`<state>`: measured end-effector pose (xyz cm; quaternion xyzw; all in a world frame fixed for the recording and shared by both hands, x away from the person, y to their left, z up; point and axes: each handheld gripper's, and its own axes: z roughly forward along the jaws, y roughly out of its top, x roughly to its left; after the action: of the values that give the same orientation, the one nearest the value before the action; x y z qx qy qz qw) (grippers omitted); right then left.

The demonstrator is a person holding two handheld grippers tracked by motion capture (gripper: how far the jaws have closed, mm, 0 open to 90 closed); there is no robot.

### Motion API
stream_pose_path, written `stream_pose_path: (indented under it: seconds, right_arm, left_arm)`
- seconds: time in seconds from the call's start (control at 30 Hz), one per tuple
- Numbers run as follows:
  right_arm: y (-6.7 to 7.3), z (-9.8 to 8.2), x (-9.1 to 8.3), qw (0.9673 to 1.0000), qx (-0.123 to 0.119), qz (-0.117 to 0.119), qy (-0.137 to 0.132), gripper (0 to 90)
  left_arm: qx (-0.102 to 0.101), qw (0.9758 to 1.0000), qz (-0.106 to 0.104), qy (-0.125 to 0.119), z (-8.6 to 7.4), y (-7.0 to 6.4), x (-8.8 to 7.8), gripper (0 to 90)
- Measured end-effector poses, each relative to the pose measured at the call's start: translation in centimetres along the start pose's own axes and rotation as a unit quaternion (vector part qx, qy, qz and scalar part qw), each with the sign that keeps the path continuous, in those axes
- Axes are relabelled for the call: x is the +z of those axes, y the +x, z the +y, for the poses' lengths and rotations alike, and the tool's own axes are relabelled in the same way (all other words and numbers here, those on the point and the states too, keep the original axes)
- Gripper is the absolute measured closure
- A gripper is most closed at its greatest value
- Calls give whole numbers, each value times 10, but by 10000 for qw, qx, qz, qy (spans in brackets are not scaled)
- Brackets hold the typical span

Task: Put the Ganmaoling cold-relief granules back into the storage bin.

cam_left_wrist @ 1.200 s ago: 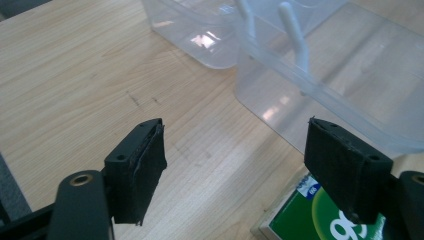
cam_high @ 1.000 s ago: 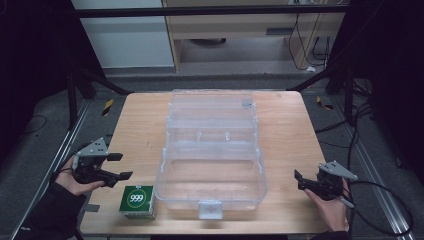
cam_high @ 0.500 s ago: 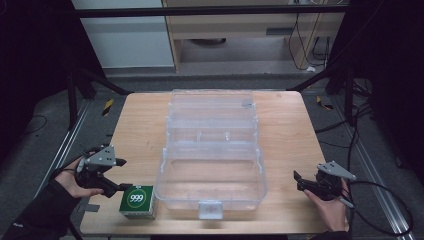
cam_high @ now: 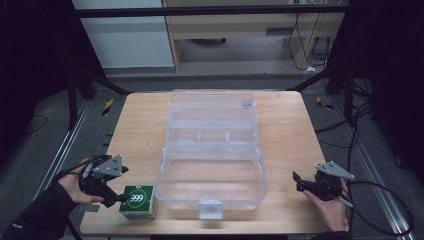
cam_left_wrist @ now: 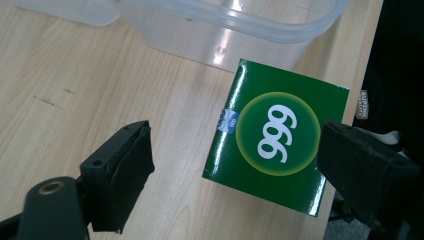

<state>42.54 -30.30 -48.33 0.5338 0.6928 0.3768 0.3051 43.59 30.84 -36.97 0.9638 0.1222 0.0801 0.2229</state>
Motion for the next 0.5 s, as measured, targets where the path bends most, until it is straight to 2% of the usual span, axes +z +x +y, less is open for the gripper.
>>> stream_pose_path:
  seconds: [0.17,0.47,0.5]
  right_arm:
    - [1,0,0,10000,-13,15,24,63]
    - [1,0,1,10000,-52,8,63,58]
    - [1,0,1,10000,-47,7,70,58]
  left_arm:
    - [176,9997,-82,149,2,-5,5,124]
    - [313,9989,-206,290,3,-8,17,96]
    - [375,9984,-227,349,2,-9,19,95]
